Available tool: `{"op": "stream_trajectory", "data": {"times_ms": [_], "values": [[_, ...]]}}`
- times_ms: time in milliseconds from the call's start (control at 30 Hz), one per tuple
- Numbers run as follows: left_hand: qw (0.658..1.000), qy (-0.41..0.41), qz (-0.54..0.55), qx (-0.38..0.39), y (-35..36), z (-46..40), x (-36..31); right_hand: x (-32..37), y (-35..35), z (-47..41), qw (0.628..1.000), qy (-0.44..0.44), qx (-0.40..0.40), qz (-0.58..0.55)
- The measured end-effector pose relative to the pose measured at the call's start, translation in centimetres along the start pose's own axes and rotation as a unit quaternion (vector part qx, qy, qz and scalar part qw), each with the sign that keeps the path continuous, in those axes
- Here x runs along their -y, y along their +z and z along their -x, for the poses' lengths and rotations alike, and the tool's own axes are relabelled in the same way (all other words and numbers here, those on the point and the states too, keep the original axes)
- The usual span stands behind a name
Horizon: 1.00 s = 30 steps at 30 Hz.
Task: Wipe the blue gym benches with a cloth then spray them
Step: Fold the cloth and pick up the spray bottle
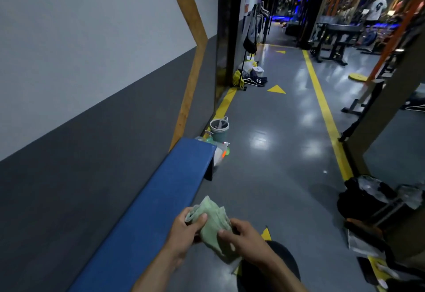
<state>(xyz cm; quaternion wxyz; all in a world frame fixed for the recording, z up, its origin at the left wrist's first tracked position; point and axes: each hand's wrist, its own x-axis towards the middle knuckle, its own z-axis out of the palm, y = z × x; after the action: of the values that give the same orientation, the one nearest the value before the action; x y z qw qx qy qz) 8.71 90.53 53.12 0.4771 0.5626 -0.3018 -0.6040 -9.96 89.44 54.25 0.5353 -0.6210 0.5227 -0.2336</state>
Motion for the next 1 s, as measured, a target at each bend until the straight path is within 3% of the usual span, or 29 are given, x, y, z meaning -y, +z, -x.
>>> {"op": "stream_trajectory", "data": {"times_ms": [267, 533, 700, 1000], "values": [[0.998, -0.023, 0.038, -0.037, 0.9, -15.9, -6.0, 3.2, -5.9, -18.2, 0.993, -0.058, 0.068, 0.074], [0.998, -0.005, 0.030, -0.060, 0.2, -37.0, -12.1, 4.8, -10.4, -40.3, 0.988, -0.076, 0.031, 0.129], [0.997, -0.036, 0.022, -0.064, -0.8, -49.8, -15.8, 6.6, -13.5, -53.1, 0.978, -0.088, 0.023, 0.185], [0.996, -0.073, -0.010, -0.055, 2.0, -69.6, -19.0, 4.1, -22.2, -73.1, 0.985, -0.043, 0.008, 0.169]]}}
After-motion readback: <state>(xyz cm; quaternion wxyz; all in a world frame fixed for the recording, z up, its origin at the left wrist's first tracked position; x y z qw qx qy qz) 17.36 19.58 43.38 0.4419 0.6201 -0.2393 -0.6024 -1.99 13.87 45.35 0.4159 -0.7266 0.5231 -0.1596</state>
